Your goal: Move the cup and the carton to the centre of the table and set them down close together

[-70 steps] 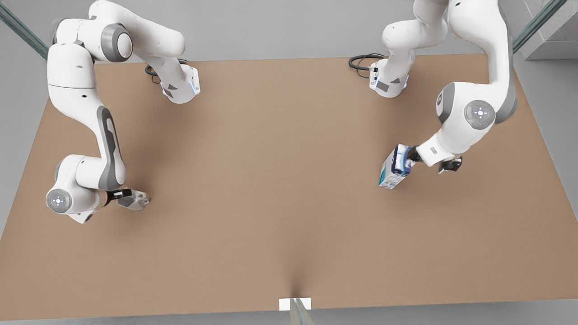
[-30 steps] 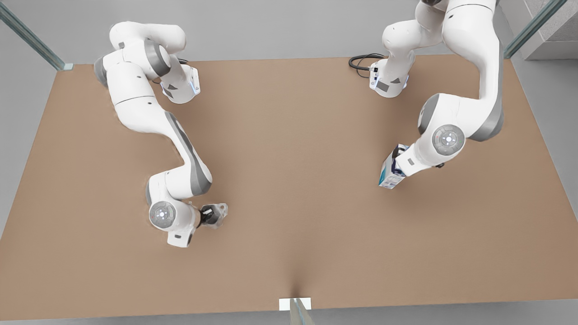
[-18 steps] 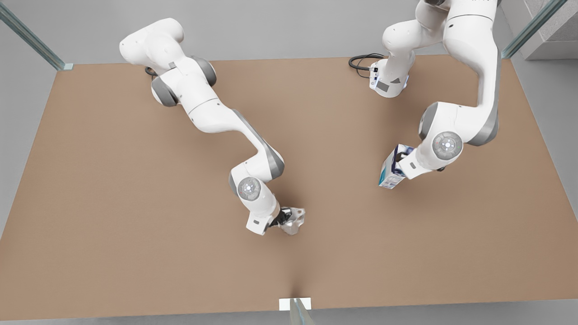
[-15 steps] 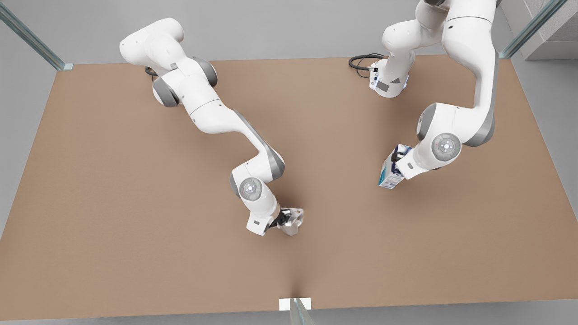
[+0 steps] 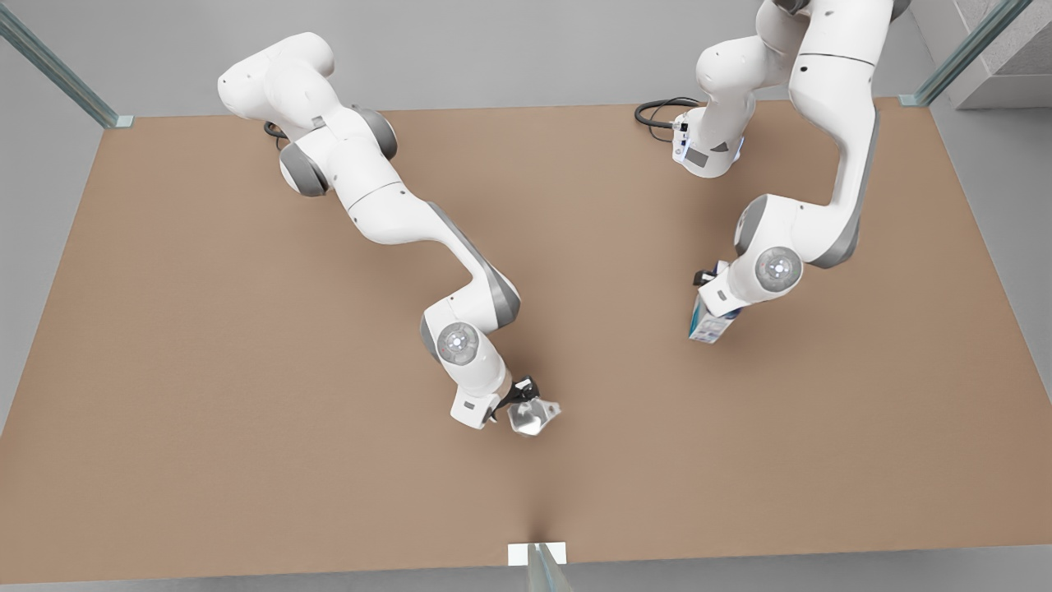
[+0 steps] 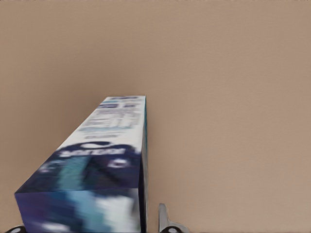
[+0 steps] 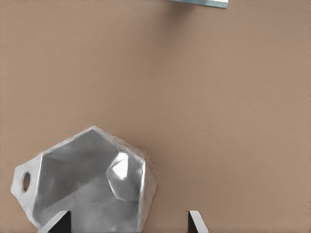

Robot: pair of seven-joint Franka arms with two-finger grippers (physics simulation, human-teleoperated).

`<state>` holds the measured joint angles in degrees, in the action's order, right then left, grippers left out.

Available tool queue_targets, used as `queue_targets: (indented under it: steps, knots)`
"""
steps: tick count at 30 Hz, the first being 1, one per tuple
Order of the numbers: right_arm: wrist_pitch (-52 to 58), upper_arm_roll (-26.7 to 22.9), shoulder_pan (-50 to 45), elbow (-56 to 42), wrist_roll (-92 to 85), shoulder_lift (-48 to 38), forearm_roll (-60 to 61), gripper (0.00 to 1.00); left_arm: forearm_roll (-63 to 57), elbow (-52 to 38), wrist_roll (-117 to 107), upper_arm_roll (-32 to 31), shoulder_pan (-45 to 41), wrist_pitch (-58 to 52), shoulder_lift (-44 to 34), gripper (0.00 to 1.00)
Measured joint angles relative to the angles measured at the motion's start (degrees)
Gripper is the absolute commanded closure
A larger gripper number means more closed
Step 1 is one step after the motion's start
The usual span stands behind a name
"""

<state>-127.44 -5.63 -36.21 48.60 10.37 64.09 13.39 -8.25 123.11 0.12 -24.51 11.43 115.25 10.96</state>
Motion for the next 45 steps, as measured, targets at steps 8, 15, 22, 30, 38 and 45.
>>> queue_targets:
  steps: [8, 15, 22, 30, 38, 45]
  knots:
    - [4.41, -0.12, 0.90, 0.87, 0.02, -4.81, 0.32, 0.00, 0.10, -0.93, 0.10, -0.15, -0.18, -0.65, -1.28, 0.69]
    - [27.79, -4.32, 1.88, 3.07, 0.57, -18.98, -0.51, 0.00, -5.41, -8.88, 3.66, -1.55, 0.10, -8.97, -2.09, 0.71]
    - [38.67, 0.89, 17.26, 23.16, -8.18, -43.78, -20.56, 0.00, -7.30, -25.35, 24.02, -5.10, -2.73, -18.72, 0.10, 0.71]
    - [36.04, 6.59, 22.04, 33.02, -8.00, -50.99, -24.02, 0.00, -12.73, -29.69, 49.84, -12.37, -11.05, -14.74, 9.65, 0.69]
    - [36.04, 6.59, 22.06, 33.13, -8.00, -50.90, -24.02, 0.00, -5.83, -45.92, 35.06, 1.43, -36.36, -15.89, 19.82, 0.70]
    - [36.12, 6.59, 22.07, 33.05, -7.91, -50.90, -24.02, 0.00, -2.79, -49.11, 37.21, 6.97, -44.73, -13.90, 24.12, 0.70]
